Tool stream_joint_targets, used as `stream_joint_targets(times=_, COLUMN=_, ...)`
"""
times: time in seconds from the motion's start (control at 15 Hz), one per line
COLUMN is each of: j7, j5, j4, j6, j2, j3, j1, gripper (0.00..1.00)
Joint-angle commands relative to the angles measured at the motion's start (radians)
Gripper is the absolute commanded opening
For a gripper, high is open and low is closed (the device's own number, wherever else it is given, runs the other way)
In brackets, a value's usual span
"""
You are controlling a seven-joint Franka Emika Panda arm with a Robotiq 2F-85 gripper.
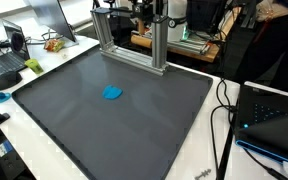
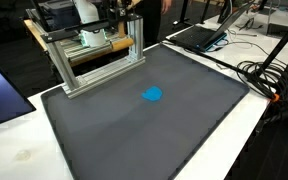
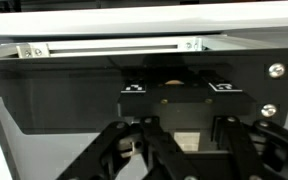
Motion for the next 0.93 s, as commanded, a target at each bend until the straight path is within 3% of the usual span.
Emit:
stream_joint_targets(times=0.0, j7=-0.001, j5=-0.008, j4=-0.033, j6=-0.042, j2=-0.041, j3=0.007, j1=0.001, gripper=0.22)
stream_joint_targets(times=0.4, j7=-0.045, j5=-0.007, j4=-0.035, j6=-0.057, j2=-0.052, j3=-0.001, j1=0.012, gripper=0.22)
stream_joint_targets(times=0.47, j7=-0.055, j5=-0.007, j4=-0.034, j6=-0.057, j2=-0.054, j3=-0.002, j1=0.014, gripper=0.72)
stream_joint_targets(times=0.6, j7=-0.064, j5=-0.008, j4=-0.035, j6=-0.051, j2=-0.057, j3=-0.001, j1=0.015, gripper=0.79)
stream_joint_targets(times=0.8, j7=-0.053, j5=-0.014, j4=-0.030, j6=-0.058, j2=-0.059, j3=0.004, j1=0.012, gripper=0.98)
stream_joint_targets(times=0.87, j7=-0.048, j5=-0.017, j4=-0.030, j6=-0.057, j2=-0.059, j3=0.006, j1=0.010, gripper=1.00)
